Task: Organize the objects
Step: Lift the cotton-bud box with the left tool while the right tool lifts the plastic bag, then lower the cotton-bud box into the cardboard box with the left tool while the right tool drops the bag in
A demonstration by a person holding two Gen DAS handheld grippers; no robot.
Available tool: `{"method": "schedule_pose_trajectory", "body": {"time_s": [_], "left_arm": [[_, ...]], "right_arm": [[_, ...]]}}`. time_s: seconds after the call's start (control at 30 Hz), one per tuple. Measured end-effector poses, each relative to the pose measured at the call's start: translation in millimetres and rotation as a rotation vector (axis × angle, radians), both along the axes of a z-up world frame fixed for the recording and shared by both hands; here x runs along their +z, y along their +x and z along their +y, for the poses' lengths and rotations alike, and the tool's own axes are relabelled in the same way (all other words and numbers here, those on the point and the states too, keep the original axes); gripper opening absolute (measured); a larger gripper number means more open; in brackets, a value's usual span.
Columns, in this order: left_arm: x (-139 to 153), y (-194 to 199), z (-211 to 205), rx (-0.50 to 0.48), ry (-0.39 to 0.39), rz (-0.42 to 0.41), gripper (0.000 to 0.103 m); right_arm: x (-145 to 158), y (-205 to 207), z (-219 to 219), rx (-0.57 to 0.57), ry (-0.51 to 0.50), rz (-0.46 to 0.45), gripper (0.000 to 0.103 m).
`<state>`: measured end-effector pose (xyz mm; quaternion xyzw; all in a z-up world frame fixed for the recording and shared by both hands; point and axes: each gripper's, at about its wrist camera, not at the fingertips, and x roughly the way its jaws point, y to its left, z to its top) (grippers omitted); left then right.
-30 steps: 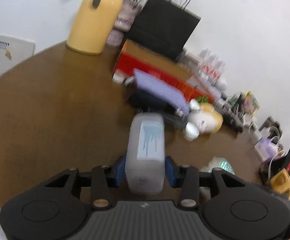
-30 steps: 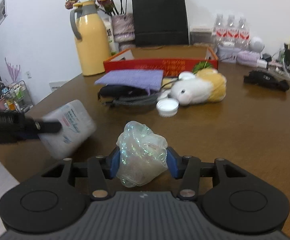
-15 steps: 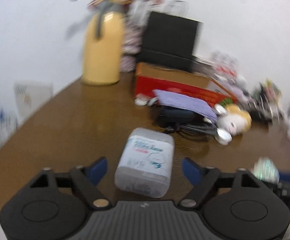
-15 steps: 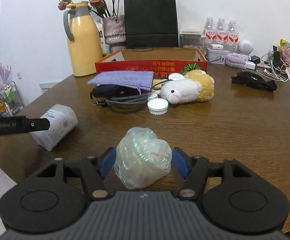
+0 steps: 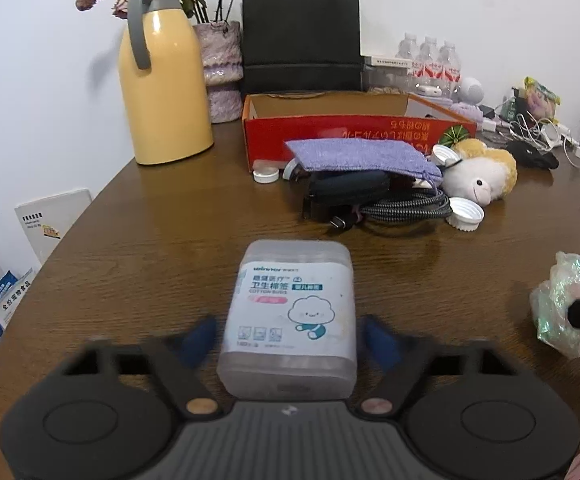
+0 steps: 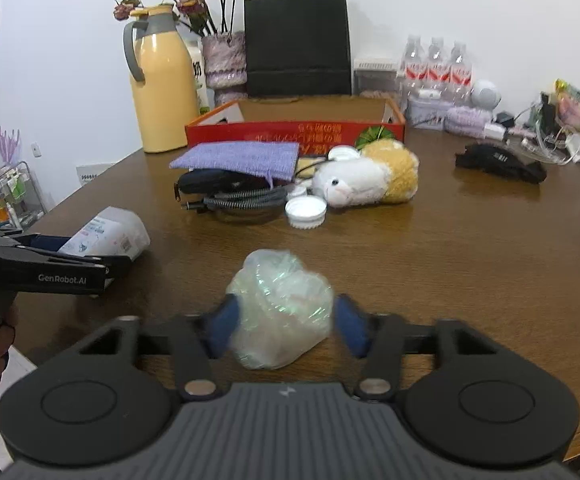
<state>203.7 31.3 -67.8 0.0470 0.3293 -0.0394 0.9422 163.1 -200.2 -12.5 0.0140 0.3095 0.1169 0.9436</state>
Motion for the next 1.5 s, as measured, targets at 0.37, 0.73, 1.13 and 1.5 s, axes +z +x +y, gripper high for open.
{"method": "schedule_pose_trajectory", "body": {"time_s": [0.37, 0.73, 1.13, 1.5], "left_arm": [[42, 21, 3, 0.014, -0.087, -0.112, 0.063], [108, 248, -16, -0.016, -0.105, -0.071, 0.063], [49, 415, -38, 0.061, 0.086, 0.114, 0.064], [83, 384, -31, 0.069, 0.048, 0.075, 0.073]], "right_arm": [[38, 31, -17, -0.010, 0.047, -0.089, 0.031], [103, 256, -29, 0.003, -0.036, -0.165, 0.031], [24, 473, -13, -0.094, -0.192, 0.103, 0.041], [65, 440, -1, -0.084, -0.232, -0.027, 0.091]]}}
